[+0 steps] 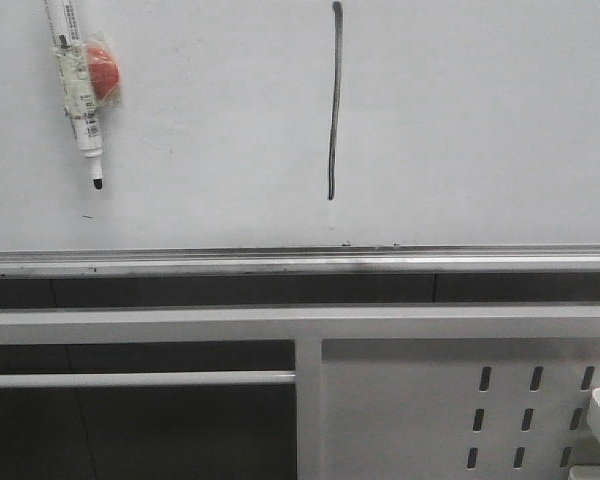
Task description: Write number 1 on whiteboard
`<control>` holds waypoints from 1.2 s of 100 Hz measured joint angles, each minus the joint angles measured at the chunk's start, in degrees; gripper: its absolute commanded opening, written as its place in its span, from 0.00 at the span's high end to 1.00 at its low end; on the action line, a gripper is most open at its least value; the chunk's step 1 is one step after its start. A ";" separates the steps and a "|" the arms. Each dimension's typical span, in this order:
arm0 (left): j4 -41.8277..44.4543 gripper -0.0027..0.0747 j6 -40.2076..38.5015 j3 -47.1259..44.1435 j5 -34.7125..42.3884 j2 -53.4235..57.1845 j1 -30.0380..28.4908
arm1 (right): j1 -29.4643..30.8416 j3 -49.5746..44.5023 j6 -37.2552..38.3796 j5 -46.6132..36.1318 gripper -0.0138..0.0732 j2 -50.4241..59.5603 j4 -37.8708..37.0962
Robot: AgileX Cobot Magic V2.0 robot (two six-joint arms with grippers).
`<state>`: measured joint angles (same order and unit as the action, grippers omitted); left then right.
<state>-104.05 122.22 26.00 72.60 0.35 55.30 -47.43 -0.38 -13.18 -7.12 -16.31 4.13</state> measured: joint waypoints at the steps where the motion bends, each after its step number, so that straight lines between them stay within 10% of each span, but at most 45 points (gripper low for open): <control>1: 0.00 0.99 -0.14 0.00 0.00 0.00 0.00 | 0.00 0.00 0.00 0.00 0.92 0.00 0.00; 14: -0.52 0.99 -2.75 0.00 -7.77 0.00 -3.57 | 0.00 0.00 0.00 0.00 0.92 0.00 0.00; 38: -1.89 0.99 -3.94 -2.15 -46.37 0.00 -27.56 | 0.00 0.00 0.00 0.00 0.92 0.00 0.00; 60: 0.12 0.99 -17.72 -4.13 -57.46 0.00 -46.56 | 0.00 0.00 0.00 0.00 0.92 0.00 0.00; 96: 79.52 0.99 -102.82 -8.20 -96.51 0.00 -56.97 | 0.00 0.00 0.00 0.00 0.92 0.00 0.00; 120: 99.39 0.99 -121.04 -19.29 -95.74 0.00 -56.97 | 0.00 0.00 0.00 0.00 0.92 0.00 0.00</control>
<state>-4.66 1.17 6.71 -23.13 0.35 -1.67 -47.43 -0.38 -13.18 -7.12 -16.31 4.13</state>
